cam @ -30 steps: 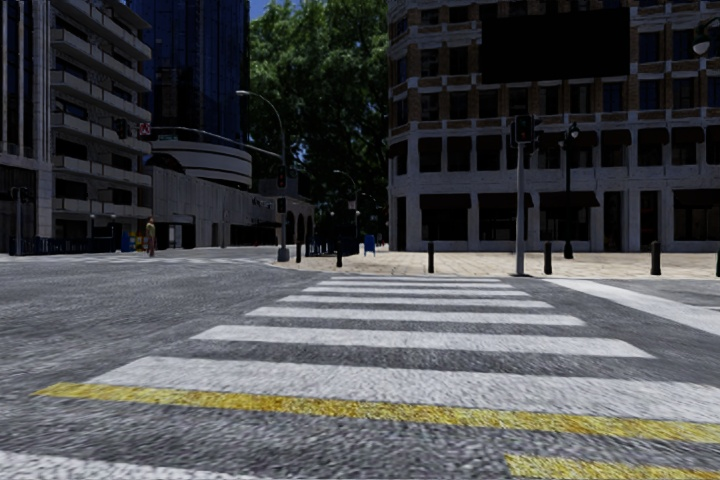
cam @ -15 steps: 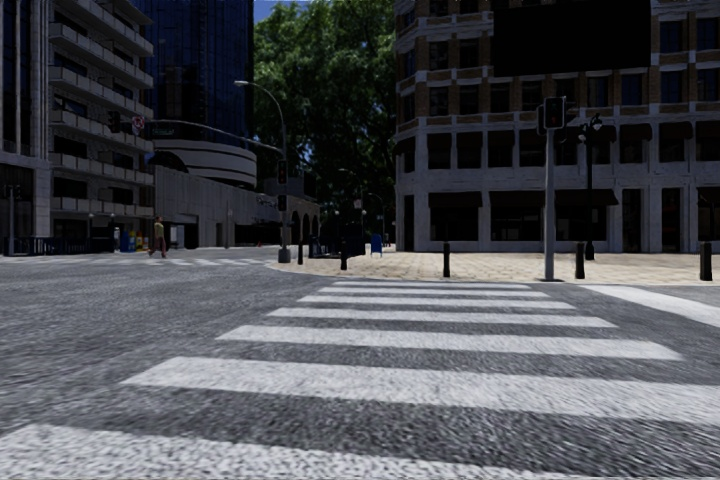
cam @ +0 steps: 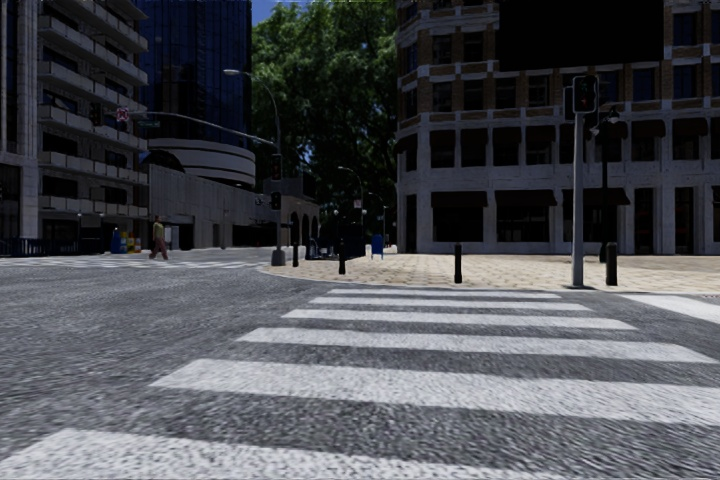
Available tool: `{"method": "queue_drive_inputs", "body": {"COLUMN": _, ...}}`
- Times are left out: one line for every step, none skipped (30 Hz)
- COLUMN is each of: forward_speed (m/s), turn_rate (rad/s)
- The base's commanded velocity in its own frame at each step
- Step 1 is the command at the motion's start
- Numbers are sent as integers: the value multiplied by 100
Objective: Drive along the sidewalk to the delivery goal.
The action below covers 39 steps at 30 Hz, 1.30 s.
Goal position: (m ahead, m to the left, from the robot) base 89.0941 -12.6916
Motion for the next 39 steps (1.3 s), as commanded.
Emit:
{"method": "queue_drive_inputs", "body": {"forward_speed": 200, "turn_rate": 0}}
{"method": "queue_drive_inputs", "body": {"forward_speed": 200, "turn_rate": 0}}
{"method": "queue_drive_inputs", "body": {"forward_speed": 200, "turn_rate": 0}}
{"method": "queue_drive_inputs", "body": {"forward_speed": 200, "turn_rate": 0}}
{"method": "queue_drive_inputs", "body": {"forward_speed": 200, "turn_rate": 0}}
{"method": "queue_drive_inputs", "body": {"forward_speed": 200, "turn_rate": 0}}
{"method": "queue_drive_inputs", "body": {"forward_speed": 200, "turn_rate": 0}}
{"method": "queue_drive_inputs", "body": {"forward_speed": 200, "turn_rate": 0}}
{"method": "queue_drive_inputs", "body": {"forward_speed": 200, "turn_rate": 0}}
{"method": "queue_drive_inputs", "body": {"forward_speed": 200, "turn_rate": 0}}
{"method": "queue_drive_inputs", "body": {"forward_speed": 200, "turn_rate": 0}}
{"method": "queue_drive_inputs", "body": {"forward_speed": 200, "turn_rate": 0}}
{"method": "queue_drive_inputs", "body": {"forward_speed": 200, "turn_rate": 0}}
{"method": "queue_drive_inputs", "body": {"forward_speed": 200, "turn_rate": 0}}
{"method": "queue_drive_inputs", "body": {"forward_speed": 200, "turn_rate": 0}}
{"method": "queue_drive_inputs", "body": {"forward_speed": 200, "turn_rate": 0}}
{"method": "queue_drive_inputs", "body": {"forward_speed": 200, "turn_rate": 0}}
{"method": "queue_drive_inputs", "body": {"forward_speed": 200, "turn_rate": 0}}
{"method": "queue_drive_inputs", "body": {"forward_speed": 200, "turn_rate": 0}}
{"method": "queue_drive_inputs", "body": {"forward_speed": 200, "turn_rate": 0}}
{"method": "queue_drive_inputs", "body": {"forward_speed": 200, "turn_rate": 0}}
{"method": "queue_drive_inputs", "body": {"forward_speed": 200, "turn_rate": 0}}
{"method": "queue_drive_inputs", "body": {"forward_speed": 200, "turn_rate": 0}}
{"method": "queue_drive_inputs", "body": {"forward_speed": 200, "turn_rate": 0}}
{"method": "queue_drive_inputs", "body": {"forward_speed": 200, "turn_rate": 0}}
{"method": "queue_drive_inputs", "body": {"forward_speed": 200, "turn_rate": 0}}
{"method": "queue_drive_inputs", "body": {"forward_speed": 200, "turn_rate": 0}}
{"method": "queue_drive_inputs", "body": {"forward_speed": 200, "turn_rate": 0}}
{"method": "queue_drive_inputs", "body": {"forward_speed": 200, "turn_rate": 0}}
{"method": "queue_drive_inputs", "body": {"forward_speed": 200, "turn_rate": -15}}
{"method": "queue_drive_inputs", "body": {"forward_speed": 200, "turn_rate": -43}}
{"method": "queue_drive_inputs", "body": {"forward_speed": 200, "turn_rate": -60}}
{"method": "queue_drive_inputs", "body": {"forward_speed": 200, "turn_rate": -120}}
{"method": "queue_drive_inputs", "body": {"forward_speed": 200, "turn_rate": -120}}
{"method": "queue_drive_inputs", "body": {"forward_speed": 200, "turn_rate": -120}}
{"method": "queue_drive_inputs", "body": {"forward_speed": 200, "turn_rate": -120}}
{"method": "queue_drive_inputs", "body": {"forward_speed": 200, "turn_rate": -33}}
{"method": "queue_drive_inputs", "body": {"forward_speed": 200, "turn_rate": 0}}
{"method": "queue_drive_inputs", "body": {"forward_speed": 200, "turn_rate": 0}}
